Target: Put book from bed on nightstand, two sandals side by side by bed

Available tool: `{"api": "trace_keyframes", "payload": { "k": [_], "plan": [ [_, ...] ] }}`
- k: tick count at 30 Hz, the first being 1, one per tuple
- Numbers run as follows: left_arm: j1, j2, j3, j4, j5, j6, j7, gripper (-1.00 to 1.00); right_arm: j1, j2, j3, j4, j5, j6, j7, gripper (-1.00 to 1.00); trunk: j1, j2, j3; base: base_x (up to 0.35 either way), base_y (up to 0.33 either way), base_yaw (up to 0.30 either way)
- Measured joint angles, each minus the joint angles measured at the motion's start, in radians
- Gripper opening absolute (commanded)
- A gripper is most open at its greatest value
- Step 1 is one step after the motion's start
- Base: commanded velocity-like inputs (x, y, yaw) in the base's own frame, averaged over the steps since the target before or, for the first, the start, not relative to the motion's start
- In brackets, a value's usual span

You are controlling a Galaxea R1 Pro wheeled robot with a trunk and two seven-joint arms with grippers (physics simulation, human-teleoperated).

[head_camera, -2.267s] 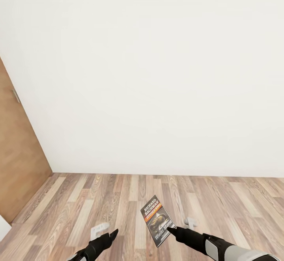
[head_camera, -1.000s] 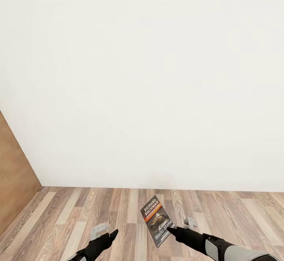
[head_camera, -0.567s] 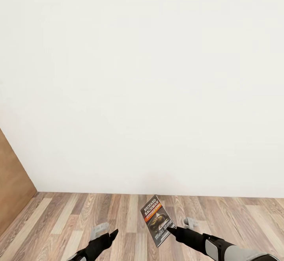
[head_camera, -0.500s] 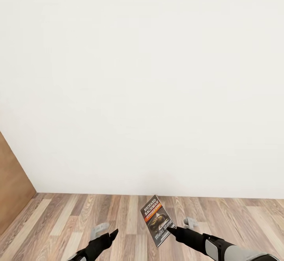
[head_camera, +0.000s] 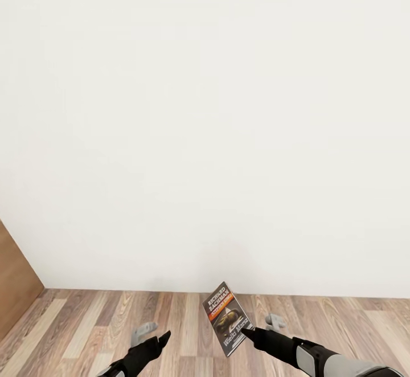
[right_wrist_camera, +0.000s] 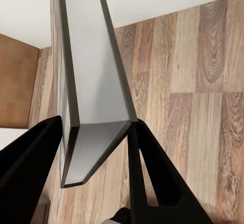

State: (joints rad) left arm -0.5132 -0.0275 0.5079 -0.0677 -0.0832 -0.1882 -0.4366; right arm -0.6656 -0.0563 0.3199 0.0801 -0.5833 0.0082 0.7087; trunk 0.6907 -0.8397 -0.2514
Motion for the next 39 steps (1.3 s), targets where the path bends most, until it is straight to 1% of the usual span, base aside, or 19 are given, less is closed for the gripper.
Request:
{"api": "trace_keyframes", "payload": {
  "k": [39],
  "plan": [
    [0.000, 0.000, 0.000, 0.000, 0.000, 0.000, 0.000, 1.00, 0.000, 0.000, 0.000, 0.000, 0.000, 0.000, 0.000, -1.00, 0.000, 0.000, 0.000, 0.241, 0.000, -0.001]
  ]
}}
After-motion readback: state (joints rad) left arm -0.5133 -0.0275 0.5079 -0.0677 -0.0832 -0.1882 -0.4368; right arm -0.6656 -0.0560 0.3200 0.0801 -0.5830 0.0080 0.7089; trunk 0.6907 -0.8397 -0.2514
